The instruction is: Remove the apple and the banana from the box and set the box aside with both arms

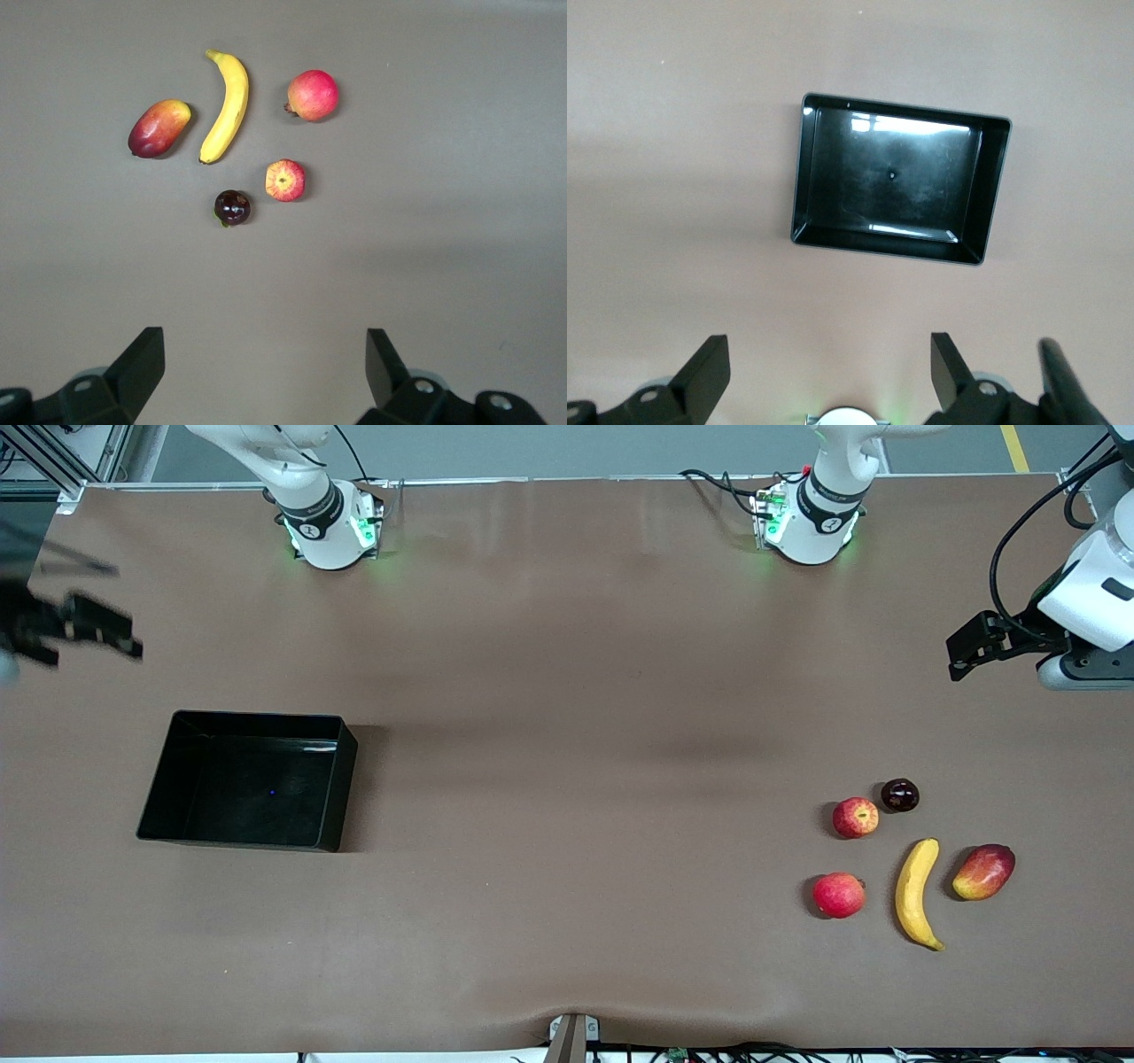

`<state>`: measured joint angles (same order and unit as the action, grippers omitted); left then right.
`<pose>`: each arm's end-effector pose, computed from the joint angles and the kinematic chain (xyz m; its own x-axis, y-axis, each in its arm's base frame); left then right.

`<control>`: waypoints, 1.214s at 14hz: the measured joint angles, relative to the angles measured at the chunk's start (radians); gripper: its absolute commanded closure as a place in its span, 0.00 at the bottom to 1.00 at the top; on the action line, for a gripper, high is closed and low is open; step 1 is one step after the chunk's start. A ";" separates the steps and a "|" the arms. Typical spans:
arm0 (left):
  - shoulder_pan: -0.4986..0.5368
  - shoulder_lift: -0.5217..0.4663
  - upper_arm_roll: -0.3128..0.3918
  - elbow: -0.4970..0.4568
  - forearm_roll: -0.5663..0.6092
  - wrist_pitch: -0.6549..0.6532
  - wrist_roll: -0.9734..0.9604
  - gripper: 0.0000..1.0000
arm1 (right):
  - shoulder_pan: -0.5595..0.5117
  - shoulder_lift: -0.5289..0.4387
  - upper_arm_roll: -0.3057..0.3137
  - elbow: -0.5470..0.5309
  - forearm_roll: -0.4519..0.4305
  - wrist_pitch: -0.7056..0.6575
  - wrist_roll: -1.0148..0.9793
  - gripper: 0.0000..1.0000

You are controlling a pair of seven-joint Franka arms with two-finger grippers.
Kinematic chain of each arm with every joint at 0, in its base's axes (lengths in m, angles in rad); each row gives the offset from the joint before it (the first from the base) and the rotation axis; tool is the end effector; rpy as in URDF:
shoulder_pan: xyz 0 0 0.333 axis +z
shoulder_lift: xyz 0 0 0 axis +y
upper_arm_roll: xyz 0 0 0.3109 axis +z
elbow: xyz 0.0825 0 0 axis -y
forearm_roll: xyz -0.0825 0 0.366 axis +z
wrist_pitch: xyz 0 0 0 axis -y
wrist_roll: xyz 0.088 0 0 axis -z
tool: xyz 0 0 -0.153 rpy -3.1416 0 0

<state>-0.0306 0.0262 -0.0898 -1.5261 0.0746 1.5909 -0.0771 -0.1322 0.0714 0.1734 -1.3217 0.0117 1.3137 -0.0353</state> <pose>0.5463 -0.0541 0.5818 0.9980 -0.0447 0.0441 -0.0416 -0.9967 -0.0690 0.5250 0.0198 0.6242 0.9938 0.0798 -0.0773 0.0779 -0.9966 -0.0266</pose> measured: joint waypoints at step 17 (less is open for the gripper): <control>-0.001 -0.001 -0.012 -0.002 -0.045 -0.039 0.000 0.00 | 0.006 -0.008 -0.011 -0.036 -0.004 0.035 0.006 0.00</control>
<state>-0.0312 0.0252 -0.1023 -1.5277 0.0293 1.5517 -0.0771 -0.1262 0.0637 0.1621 -1.3574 0.0073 1.3483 -0.0297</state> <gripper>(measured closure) 0.000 0.000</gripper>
